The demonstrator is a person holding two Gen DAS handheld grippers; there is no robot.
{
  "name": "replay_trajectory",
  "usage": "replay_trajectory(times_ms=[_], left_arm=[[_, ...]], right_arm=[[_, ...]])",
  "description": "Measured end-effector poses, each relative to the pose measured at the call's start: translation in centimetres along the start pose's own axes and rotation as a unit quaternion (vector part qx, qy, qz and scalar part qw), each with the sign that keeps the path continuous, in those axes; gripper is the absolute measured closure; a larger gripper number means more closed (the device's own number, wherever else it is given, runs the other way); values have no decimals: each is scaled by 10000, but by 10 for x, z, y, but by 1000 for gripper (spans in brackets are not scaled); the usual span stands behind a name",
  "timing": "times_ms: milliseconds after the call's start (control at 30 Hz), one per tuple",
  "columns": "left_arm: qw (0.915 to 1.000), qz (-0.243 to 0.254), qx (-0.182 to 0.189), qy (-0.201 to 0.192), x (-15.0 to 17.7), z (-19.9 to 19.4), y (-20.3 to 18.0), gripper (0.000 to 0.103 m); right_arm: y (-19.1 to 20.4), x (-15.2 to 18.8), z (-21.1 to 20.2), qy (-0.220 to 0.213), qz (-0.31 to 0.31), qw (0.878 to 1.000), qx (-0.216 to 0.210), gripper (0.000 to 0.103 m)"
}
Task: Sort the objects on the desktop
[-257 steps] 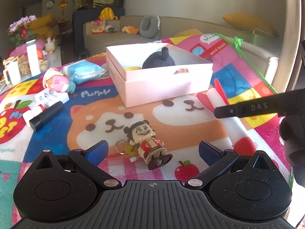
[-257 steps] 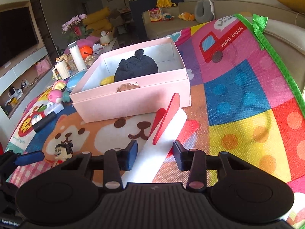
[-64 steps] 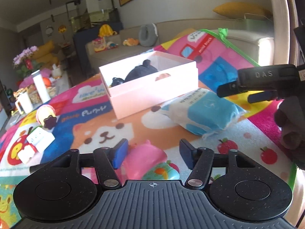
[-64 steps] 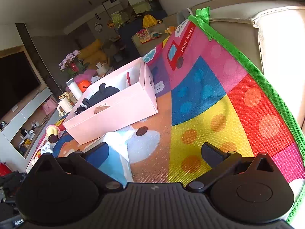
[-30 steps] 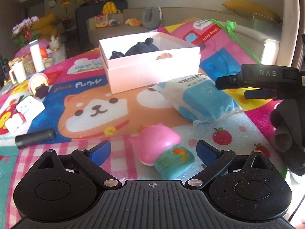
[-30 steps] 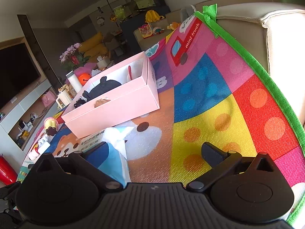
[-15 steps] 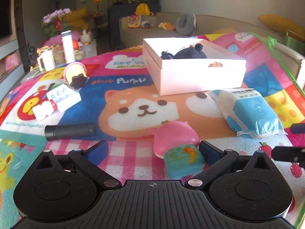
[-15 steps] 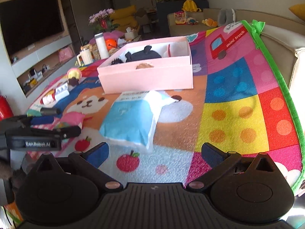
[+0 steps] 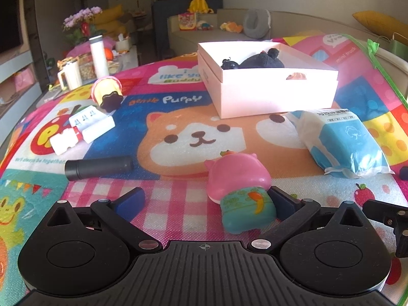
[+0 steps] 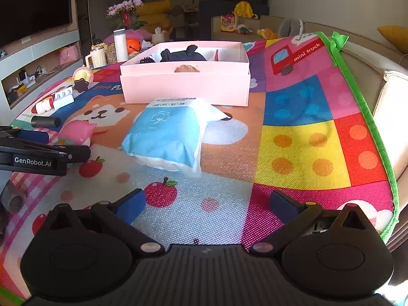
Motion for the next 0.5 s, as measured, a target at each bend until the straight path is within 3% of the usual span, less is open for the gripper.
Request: replay_trajectory(times_ms=[100,167,300,433,500], left_arm=[[10000,-29,23,12,0,1,1,0],[9999,-108,81,47,0,2,3,0],[9998,-137,112,58,0,2,4,0],[9998,-158,141,71,0,2,3,0],[9997,-173,174,83,0,2,4,0]], right_arm=[[3,-7,-5,98,-15,9996,-257,0],[4,-20,-19,-243,65,9987,-435,0],[12,-54,-31,-853,-72,9958,-315,0],[15,-75,2,-604,143,9975,-338,0],[16,-77,23,-376,232,9986,-289,10]])
Point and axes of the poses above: each gripper's, at about its wrist camera, not at the fingertips, and z roughly the way its jaws point, y to its left, x to its underside, the point moved 6 cm from there along z, roughly the way its jaws point, and after that the axes turned 5 degrees about -z, right-handed, at the moved point
